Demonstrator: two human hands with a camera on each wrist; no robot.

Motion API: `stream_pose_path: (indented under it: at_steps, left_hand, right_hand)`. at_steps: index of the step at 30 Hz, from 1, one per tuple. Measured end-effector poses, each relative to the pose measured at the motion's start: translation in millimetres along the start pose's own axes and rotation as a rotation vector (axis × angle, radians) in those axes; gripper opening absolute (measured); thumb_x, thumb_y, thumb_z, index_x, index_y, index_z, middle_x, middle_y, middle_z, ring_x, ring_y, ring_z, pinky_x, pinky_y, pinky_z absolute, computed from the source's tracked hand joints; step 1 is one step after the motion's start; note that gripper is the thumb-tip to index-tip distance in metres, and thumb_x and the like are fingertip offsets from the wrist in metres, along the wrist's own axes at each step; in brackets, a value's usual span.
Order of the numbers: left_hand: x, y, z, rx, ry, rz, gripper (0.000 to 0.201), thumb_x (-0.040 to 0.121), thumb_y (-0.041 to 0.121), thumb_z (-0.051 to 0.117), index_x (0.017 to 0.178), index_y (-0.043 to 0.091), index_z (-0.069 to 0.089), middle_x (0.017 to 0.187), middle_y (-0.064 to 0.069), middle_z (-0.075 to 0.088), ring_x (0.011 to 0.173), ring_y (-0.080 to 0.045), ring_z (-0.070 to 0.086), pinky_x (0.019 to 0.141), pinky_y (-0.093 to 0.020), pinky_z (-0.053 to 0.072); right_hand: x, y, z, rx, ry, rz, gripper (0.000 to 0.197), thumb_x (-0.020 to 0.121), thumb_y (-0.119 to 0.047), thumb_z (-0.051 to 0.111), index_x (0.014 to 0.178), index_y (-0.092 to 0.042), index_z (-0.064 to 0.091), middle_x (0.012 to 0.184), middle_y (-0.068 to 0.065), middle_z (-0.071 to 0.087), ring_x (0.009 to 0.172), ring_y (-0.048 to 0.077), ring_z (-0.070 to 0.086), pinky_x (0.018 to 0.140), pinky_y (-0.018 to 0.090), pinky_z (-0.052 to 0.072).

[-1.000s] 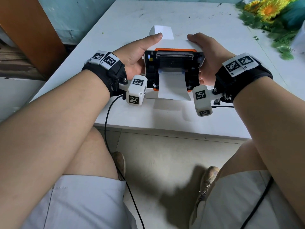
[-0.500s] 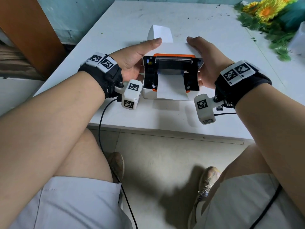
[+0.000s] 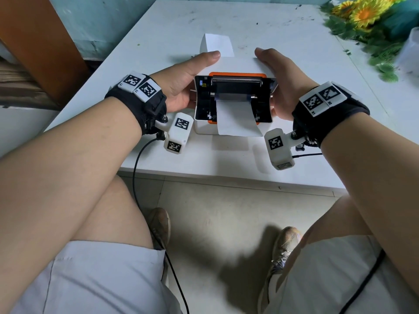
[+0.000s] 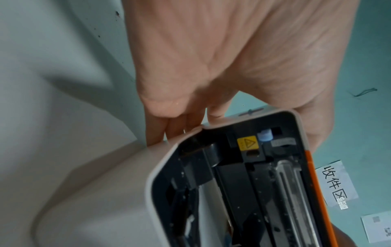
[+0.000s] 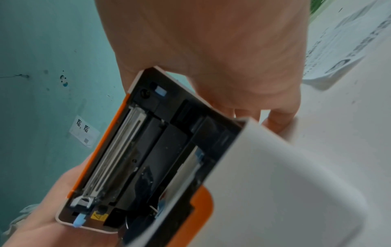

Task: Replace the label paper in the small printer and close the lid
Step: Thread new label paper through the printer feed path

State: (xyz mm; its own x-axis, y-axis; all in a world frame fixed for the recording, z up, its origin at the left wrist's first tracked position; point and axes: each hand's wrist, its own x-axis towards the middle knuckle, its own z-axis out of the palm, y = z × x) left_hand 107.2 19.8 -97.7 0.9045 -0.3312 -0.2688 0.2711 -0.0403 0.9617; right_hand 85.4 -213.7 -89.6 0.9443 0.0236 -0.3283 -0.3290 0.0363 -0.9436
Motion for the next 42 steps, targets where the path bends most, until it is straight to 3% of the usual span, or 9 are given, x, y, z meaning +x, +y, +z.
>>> stream_pose_path:
  at_steps: [5, 8, 11, 14, 22, 26, 30, 36, 42]
  left_hand:
    - [-1, -1, 0, 0.001, -0.006, -0.006, 0.048, 0.096, 0.054, 0.069, 0.134, 0.025, 0.067, 0.142, -0.016, 0.068, 0.122, -0.034, 0.071, 0.108, -0.059, 0.052]
    - [-2, 0, 1, -0.002, 0.000, -0.009, 0.047, 0.096, 0.053, 0.069, 0.134, 0.025, 0.068, 0.142, -0.016, 0.068, 0.130, -0.037, 0.067, 0.108, -0.059, 0.052]
    - [-2, 0, 0, 0.009, 0.000, -0.004, 0.035, 0.099, 0.052, 0.066, 0.122, 0.027, 0.071, 0.123, -0.010, 0.075, 0.110, -0.031, 0.074, 0.106, -0.054, 0.055]
    - [-2, 1, 0, 0.018, -0.006, -0.004, 0.037, 0.099, 0.053, 0.065, 0.125, 0.026, 0.069, 0.115, -0.006, 0.075, 0.095, -0.025, 0.075, 0.096, -0.048, 0.060]
    - [0, -2, -4, 0.029, -0.029, 0.005, 0.067, 0.095, 0.056, 0.069, 0.149, 0.018, 0.058, 0.124, -0.010, 0.070, 0.090, -0.026, 0.074, 0.086, -0.042, 0.061]
    - [2, -4, -7, 0.019, -0.033, 0.022, 0.076, 0.085, 0.057, 0.078, 0.147, 0.016, 0.061, 0.134, -0.019, 0.069, 0.103, -0.032, 0.071, 0.099, -0.050, 0.058]
    - [1, -6, -7, -0.025, -0.033, 0.054, 0.077, 0.081, 0.053, 0.084, 0.144, 0.013, 0.064, 0.150, -0.026, 0.057, 0.113, -0.036, 0.067, 0.110, -0.062, 0.048]
    - [-3, -8, -5, -0.015, 0.029, 0.098, 0.078, 0.076, 0.047, 0.086, 0.140, 0.006, 0.067, 0.138, -0.027, 0.067, 0.106, -0.033, 0.066, 0.091, -0.050, 0.058]
    - [-6, -11, -5, -0.002, 0.046, 0.114, 0.051, 0.089, 0.041, 0.080, 0.129, 0.010, 0.074, 0.122, -0.016, 0.075, 0.103, -0.030, 0.066, 0.080, -0.038, 0.059]
  right_hand:
    - [-1, -1, 0, -0.003, 0.010, 0.012, 0.030, 0.088, -0.060, 0.071, 0.093, -0.031, 0.070, 0.078, -0.005, 0.075, 0.075, 0.023, 0.076, 0.079, 0.040, 0.058]
    - [-2, -1, 0, -0.011, 0.007, 0.013, 0.030, 0.088, -0.060, 0.071, 0.094, -0.030, 0.069, 0.080, -0.004, 0.074, 0.077, 0.023, 0.076, 0.082, 0.041, 0.059]
    - [-2, -1, 0, -0.021, -0.007, 0.014, 0.031, 0.086, -0.060, 0.072, 0.095, -0.030, 0.070, 0.089, -0.001, 0.074, 0.084, 0.026, 0.077, 0.098, 0.047, 0.057]
    - [-4, -2, 0, -0.029, -0.014, 0.018, 0.030, 0.088, -0.059, 0.071, 0.092, -0.029, 0.069, 0.086, -0.002, 0.073, 0.082, 0.026, 0.075, 0.103, 0.049, 0.053]
    - [-6, -1, 0, -0.026, 0.004, 0.007, 0.027, 0.085, -0.056, 0.074, 0.091, -0.030, 0.070, 0.090, 0.000, 0.074, 0.100, 0.032, 0.081, 0.111, 0.051, 0.049]
    - [-7, 0, 0, -0.017, 0.012, 0.006, 0.025, 0.082, -0.055, 0.077, 0.090, -0.032, 0.073, 0.090, -0.003, 0.076, 0.118, 0.031, 0.075, 0.112, 0.051, 0.049]
    - [-7, 2, -2, -0.006, 0.019, -0.001, 0.023, 0.081, -0.054, 0.078, 0.091, -0.034, 0.074, 0.093, -0.005, 0.077, 0.095, 0.024, 0.079, 0.111, 0.046, 0.049]
    - [-7, 3, -5, -0.011, -0.015, -0.002, 0.019, 0.089, -0.051, 0.073, 0.082, -0.034, 0.074, 0.086, -0.010, 0.075, 0.090, 0.021, 0.071, 0.101, 0.043, 0.047]
    - [-8, 4, -10, -0.008, -0.059, -0.017, 0.021, 0.090, -0.050, 0.073, 0.076, -0.035, 0.080, 0.092, -0.012, 0.076, 0.098, 0.020, 0.069, 0.118, 0.050, 0.039]
